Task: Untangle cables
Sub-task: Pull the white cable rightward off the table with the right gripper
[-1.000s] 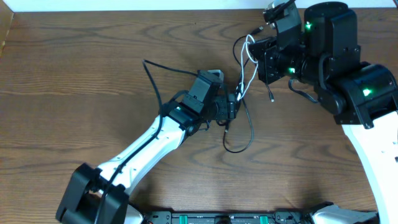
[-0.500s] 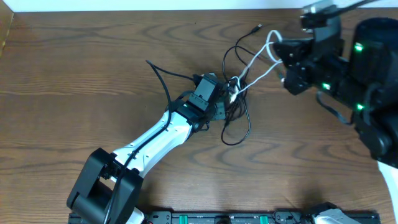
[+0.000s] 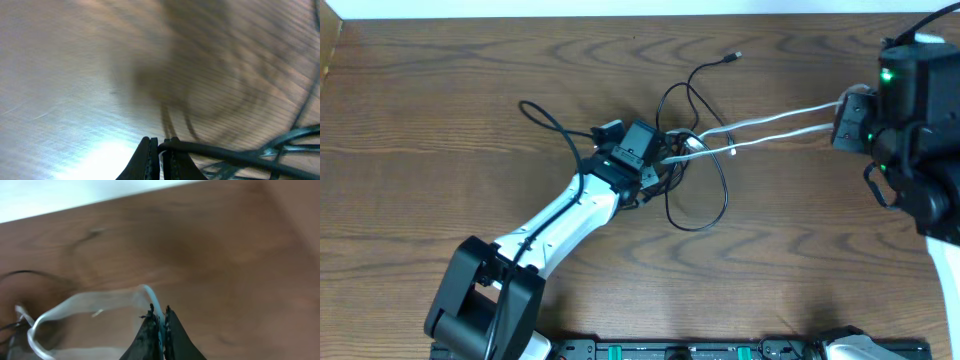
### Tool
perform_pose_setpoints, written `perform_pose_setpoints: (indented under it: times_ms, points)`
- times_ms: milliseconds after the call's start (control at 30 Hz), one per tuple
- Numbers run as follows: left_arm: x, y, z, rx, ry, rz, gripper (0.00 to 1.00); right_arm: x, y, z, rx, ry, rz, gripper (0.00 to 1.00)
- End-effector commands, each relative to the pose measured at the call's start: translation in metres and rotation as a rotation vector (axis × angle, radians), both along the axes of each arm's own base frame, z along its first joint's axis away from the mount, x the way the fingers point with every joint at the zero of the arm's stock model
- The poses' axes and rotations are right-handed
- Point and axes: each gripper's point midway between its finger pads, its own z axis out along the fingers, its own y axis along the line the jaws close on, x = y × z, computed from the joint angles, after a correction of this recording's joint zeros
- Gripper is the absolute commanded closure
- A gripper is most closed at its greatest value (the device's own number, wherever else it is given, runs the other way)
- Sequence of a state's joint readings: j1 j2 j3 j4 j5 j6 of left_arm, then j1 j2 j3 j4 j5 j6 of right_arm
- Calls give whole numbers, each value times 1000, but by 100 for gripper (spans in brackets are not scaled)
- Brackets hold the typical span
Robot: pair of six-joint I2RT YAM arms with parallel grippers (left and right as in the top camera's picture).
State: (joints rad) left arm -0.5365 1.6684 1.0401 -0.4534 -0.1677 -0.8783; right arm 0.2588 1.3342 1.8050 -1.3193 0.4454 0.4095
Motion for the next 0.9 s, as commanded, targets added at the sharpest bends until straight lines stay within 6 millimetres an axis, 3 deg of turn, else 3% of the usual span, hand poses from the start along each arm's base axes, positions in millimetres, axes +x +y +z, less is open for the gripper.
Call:
perform_pose_setpoints:
  times_ms: [0,333,500,667,867]
  points:
    - [7,28,-4,11,1,164,92,-7,-49,13,-145,-61,-296,99]
    - [6,32,-6,1,22,169,92,11,-44,-11,-170,22,-283,95]
    - [6,38,-6,11,27,177,89,10,-69,-4,-210,0,-374,98]
    - [4,38,-7,14,34,176,59,18,-90,0,-169,-48,-445,99]
    - [0,40,-8,25,52,177,0,41,-121,9,-213,-99,-482,99]
